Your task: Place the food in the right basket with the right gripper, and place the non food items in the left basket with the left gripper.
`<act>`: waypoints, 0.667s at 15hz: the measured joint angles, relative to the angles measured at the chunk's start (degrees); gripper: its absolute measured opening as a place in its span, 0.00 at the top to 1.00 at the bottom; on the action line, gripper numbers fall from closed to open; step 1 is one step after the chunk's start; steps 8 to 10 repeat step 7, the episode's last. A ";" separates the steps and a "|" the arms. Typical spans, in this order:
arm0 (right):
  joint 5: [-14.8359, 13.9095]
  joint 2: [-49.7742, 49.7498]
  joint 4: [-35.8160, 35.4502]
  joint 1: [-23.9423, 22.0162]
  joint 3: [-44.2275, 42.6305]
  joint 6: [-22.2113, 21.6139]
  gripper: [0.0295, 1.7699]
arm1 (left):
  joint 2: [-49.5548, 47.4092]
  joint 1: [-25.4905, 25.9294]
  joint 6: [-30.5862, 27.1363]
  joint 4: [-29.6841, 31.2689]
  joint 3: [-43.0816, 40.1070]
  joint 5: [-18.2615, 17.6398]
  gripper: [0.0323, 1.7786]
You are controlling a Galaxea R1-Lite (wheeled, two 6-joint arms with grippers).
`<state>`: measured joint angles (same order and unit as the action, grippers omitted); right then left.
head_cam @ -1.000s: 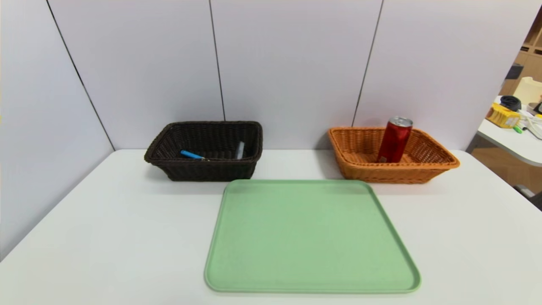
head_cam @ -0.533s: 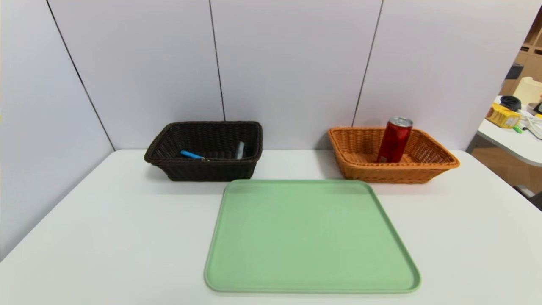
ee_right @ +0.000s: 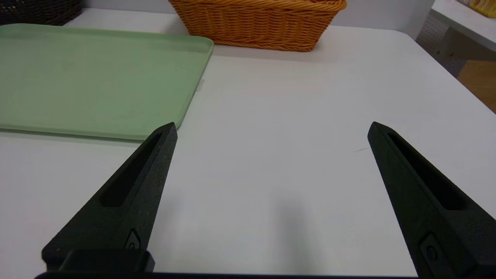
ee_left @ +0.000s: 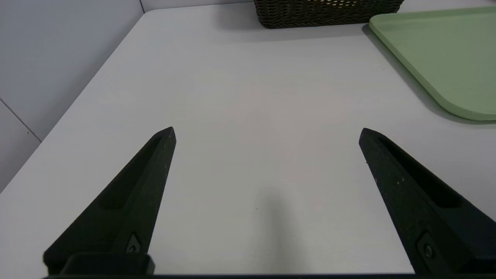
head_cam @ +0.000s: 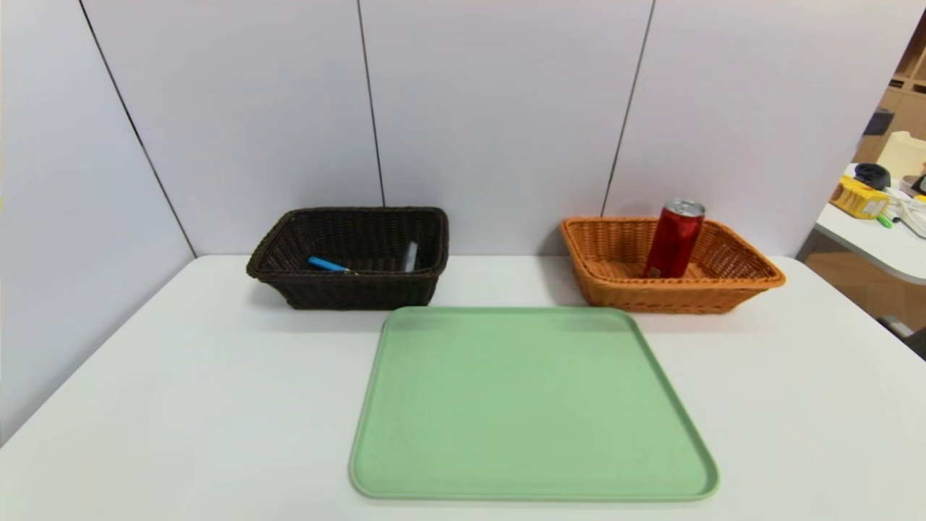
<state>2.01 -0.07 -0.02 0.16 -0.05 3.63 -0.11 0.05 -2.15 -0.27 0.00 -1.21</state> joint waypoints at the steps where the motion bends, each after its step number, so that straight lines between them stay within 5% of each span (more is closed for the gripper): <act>1: -0.01 0.00 -0.07 0.00 0.00 0.05 0.04 | 0.00 0.00 -0.02 0.00 0.00 0.00 0.05; 10: -0.54 0.00 -0.11 0.00 -0.02 -0.06 0.04 | 0.00 0.00 0.00 0.00 0.00 0.00 0.05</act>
